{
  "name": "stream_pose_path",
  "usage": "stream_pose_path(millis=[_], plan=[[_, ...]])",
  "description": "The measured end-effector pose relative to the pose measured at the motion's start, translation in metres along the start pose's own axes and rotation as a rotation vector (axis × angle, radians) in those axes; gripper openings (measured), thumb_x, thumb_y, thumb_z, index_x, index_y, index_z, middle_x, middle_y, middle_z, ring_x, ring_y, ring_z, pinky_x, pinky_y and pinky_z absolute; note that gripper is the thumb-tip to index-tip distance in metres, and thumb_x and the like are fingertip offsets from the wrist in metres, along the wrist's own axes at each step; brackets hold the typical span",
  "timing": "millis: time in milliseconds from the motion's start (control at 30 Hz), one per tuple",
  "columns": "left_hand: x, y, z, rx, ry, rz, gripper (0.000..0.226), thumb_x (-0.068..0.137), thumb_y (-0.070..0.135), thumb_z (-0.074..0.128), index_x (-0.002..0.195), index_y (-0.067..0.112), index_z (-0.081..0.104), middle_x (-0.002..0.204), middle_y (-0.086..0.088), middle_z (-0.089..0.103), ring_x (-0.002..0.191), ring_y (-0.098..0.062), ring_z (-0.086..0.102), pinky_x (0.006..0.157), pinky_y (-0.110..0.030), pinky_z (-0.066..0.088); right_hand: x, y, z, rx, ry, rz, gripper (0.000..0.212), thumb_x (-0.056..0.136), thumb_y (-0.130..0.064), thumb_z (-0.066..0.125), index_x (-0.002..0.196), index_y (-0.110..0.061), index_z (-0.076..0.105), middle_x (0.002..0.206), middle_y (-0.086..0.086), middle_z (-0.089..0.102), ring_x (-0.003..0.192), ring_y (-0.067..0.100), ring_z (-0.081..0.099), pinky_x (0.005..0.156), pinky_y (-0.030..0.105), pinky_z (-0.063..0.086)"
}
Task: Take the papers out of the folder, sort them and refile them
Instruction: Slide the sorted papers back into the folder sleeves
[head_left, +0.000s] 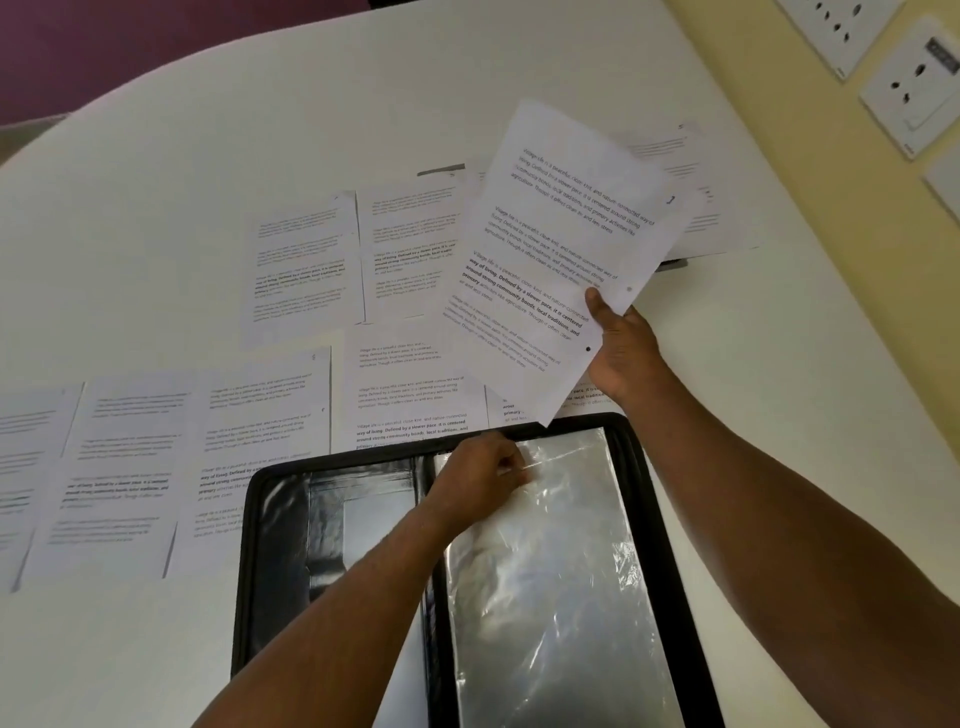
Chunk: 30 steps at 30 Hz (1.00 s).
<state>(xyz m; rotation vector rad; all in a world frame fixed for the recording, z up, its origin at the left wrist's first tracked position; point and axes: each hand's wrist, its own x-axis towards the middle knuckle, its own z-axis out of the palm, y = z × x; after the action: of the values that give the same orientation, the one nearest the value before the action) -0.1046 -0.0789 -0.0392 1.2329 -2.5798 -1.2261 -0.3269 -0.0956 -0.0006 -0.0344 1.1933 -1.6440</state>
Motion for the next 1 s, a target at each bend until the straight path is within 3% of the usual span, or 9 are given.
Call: stream_pose_path(millis=[233,367,533,633,733,867,1000], plan=[[0.002,-0.002,0.003,0.019,-0.024,0.039,0.016,0.091,0.006,0.059,0.097,0.013,0.072,0.09,0.004,0.072,0.078,-0.008,0.065,0.075,-0.026,0.054,0.006,0.003,-0.004,0.023,-0.041,0.007,0.038,0.09,-0.016,0.066,0.128,-0.015,0.06,0.122,0.01,0.067,0.108,0.026,0.066,0.085,0.05,0.055],[0.0,0.002,0.006,0.067,-0.015,0.025,0.015,0.094,0.014,0.052,0.1,0.015,0.065,0.087,0.001,0.072,0.075,-0.015,0.065,0.072,-0.035,0.054,0.003,0.005,-0.005,0.024,-0.038,0.006,0.034,0.089,-0.019,0.067,0.122,-0.017,0.063,0.116,0.007,0.07,0.101,0.021,0.069,0.082,0.048,0.056],[0.0,0.005,0.007,0.066,-0.101,0.024,0.019,0.095,0.019,0.051,0.1,0.014,0.068,0.095,-0.001,0.071,0.082,-0.018,0.064,0.075,-0.035,0.053,0.002,0.01,-0.005,0.015,-0.033,0.0,0.034,0.085,-0.022,0.07,0.118,-0.02,0.064,0.121,0.008,0.068,0.109,0.025,0.065,0.091,0.056,0.051],[-0.003,0.006,0.006,0.099,-0.114,0.05,0.017,0.098,0.022,0.048,0.104,0.013,0.061,0.09,-0.005,0.069,0.078,-0.021,0.062,0.069,-0.032,0.049,-0.001,0.013,-0.005,0.029,-0.066,0.005,0.039,0.08,-0.023,0.072,0.118,-0.02,0.064,0.119,0.007,0.069,0.108,0.024,0.066,0.089,0.052,0.053],[-0.009,0.003,0.007,0.095,-0.126,0.069,0.019,0.098,0.024,0.046,0.11,0.016,0.058,0.098,-0.002,0.069,0.084,-0.019,0.063,0.073,-0.032,0.05,-0.006,0.02,-0.008,-0.001,-0.099,0.03,0.034,0.087,-0.021,0.068,0.121,-0.02,0.063,0.12,0.008,0.068,0.109,0.025,0.066,0.09,0.052,0.052],[-0.012,0.001,0.009,0.077,-0.046,0.085,0.022,0.097,0.028,0.046,0.107,0.019,0.063,0.098,0.002,0.068,0.086,-0.015,0.063,0.075,-0.037,0.053,-0.013,0.028,-0.017,-0.088,-0.096,0.065,0.032,0.089,-0.023,0.066,0.121,-0.023,0.062,0.12,0.008,0.068,0.108,0.026,0.066,0.087,0.056,0.053],[-0.013,0.005,0.009,0.087,0.079,0.092,0.022,0.097,0.029,0.05,0.108,0.019,0.067,0.093,0.003,0.071,0.081,-0.012,0.063,0.074,-0.033,0.053,-0.013,0.025,-0.028,-0.137,-0.07,0.051,0.038,0.083,-0.023,0.071,0.121,-0.019,0.063,0.117,0.008,0.07,0.105,0.025,0.068,0.084,0.049,0.056]])
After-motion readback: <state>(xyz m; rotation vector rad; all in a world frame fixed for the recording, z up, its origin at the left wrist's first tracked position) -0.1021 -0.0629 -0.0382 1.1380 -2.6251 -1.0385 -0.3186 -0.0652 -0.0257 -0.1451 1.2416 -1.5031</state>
